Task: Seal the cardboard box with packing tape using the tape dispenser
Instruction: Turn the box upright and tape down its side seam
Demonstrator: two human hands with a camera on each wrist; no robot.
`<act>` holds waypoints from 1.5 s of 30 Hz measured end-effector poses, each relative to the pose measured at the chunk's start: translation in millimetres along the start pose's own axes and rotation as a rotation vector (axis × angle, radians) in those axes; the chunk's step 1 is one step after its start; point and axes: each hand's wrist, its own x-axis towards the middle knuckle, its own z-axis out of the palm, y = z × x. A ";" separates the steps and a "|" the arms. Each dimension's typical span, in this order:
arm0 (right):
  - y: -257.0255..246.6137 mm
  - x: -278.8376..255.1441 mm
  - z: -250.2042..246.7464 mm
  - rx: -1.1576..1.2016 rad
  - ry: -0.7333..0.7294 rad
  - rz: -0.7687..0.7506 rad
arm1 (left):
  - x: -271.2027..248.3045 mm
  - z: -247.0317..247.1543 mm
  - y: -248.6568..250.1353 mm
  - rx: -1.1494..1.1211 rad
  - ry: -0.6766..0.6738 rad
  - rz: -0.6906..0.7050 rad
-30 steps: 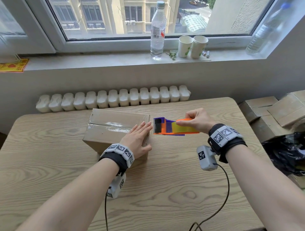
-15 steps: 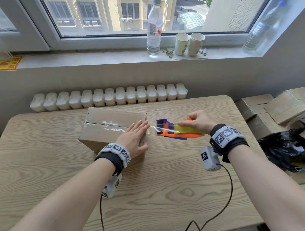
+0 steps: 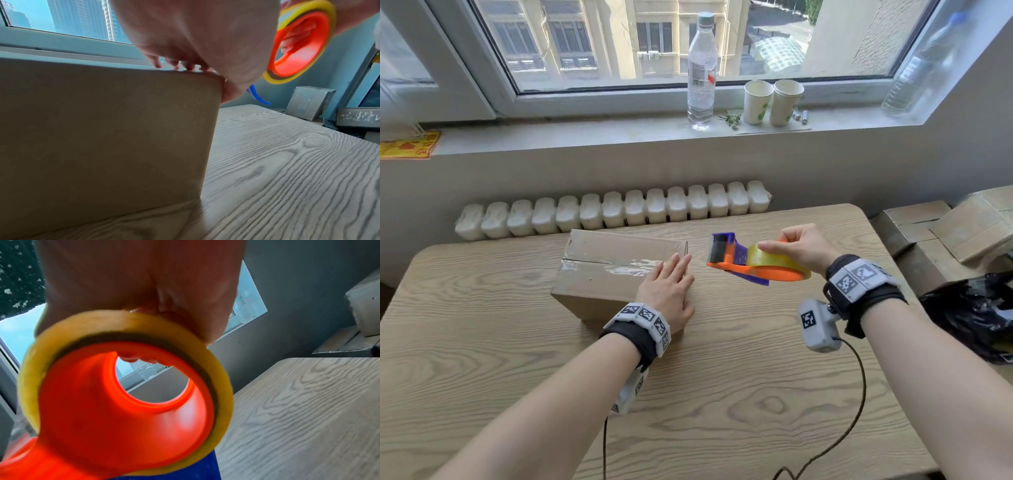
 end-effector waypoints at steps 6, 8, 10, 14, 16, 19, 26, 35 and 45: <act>15.1 0.5 8.3 0.016 0.031 0.054 | -0.4 0.9 4.2 0.014 -0.023 -0.039; 20.7 1.8 12.2 0.019 0.038 0.070 | -0.3 2.0 3.9 -0.013 -0.029 -0.045; 24.6 1.9 16.8 0.028 0.041 0.083 | -1.3 1.9 2.0 -0.047 -0.031 -0.030; 29.0 1.2 22.5 0.055 0.045 0.107 | -13.8 1.6 -6.4 -0.151 0.024 0.007; 31.4 1.2 24.3 0.048 0.056 0.125 | -23.9 3.2 -10.0 -0.157 0.056 -0.030; 34.4 1.4 28.3 0.036 0.074 0.138 | -33.1 6.4 -13.4 -0.139 0.063 -0.071; 37.1 -3.6 35.5 0.073 0.094 0.162 | -43.4 6.8 -25.1 -0.183 0.054 0.000; 40.3 -11.0 38.7 0.072 0.116 0.193 | -58.5 0.7 -50.7 -0.165 -0.027 0.046; 9.1 -20.8 26.1 0.083 0.115 0.089 | -60.9 -23.5 -68.1 -0.218 0.072 0.066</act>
